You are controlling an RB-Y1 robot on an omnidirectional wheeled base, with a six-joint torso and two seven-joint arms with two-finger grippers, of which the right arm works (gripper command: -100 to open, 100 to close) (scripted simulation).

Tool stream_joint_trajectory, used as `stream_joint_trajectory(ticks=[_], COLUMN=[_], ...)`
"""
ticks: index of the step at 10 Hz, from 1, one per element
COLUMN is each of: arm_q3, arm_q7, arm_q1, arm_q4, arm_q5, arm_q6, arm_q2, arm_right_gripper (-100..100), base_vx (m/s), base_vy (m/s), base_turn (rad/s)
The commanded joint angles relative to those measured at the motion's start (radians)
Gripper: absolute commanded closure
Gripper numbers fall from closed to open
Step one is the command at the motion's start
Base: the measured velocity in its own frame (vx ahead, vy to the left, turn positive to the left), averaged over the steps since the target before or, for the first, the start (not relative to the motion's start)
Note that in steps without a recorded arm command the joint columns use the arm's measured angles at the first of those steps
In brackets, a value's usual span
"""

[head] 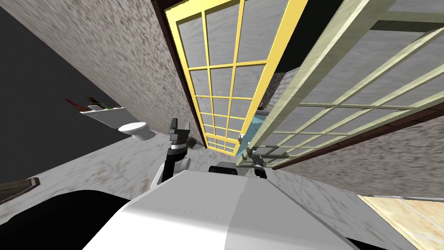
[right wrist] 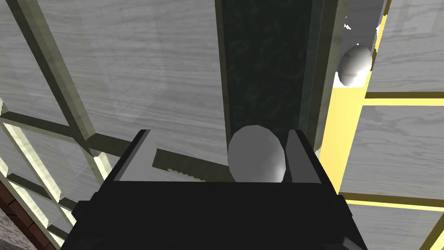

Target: Pull the door open

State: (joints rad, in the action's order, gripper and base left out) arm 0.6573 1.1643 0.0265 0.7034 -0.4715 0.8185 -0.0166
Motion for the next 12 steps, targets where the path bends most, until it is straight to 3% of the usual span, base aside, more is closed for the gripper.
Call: stream_joint_trajectory(ticks=[1, 3, 5, 6, 9, 11, 12], arm_q3=[0.015, 0.015, 0.018, 0.000, -0.044, -0.044, -0.071], arm_q7=[-0.039, -0.039, -0.086, -0.073, -0.085, -0.085, -0.092], arm_q1=[0.027, 0.027, 0.035, 0.027, 0.020, 0.020, 0.016], arm_q4=[-0.014, -0.014, -0.025, -0.022, -0.011, -0.011, -0.004], arm_q5=[0.003, 0.003, 0.003, -0.011, -0.049, -0.049, -0.072], arm_q6=[-0.026, -0.026, -0.025, -0.009, 0.032, 0.032, 0.057], arm_q2=[-0.020, -0.020, -0.029, -0.036, -0.055, -0.055, -0.066], arm_right_gripper=[100, 100, 100, -100, -100, -100, -100], base_vx=[-0.137, -0.067, -0.053, -0.138, -0.226, -0.087, -0.102], base_vy=[0.034, 0.012, -0.025, -0.052, -0.088, -0.050, -0.081], base_turn=[-0.086, -0.037, -0.075, 0.084, 0.133, 0.004, 0.154])
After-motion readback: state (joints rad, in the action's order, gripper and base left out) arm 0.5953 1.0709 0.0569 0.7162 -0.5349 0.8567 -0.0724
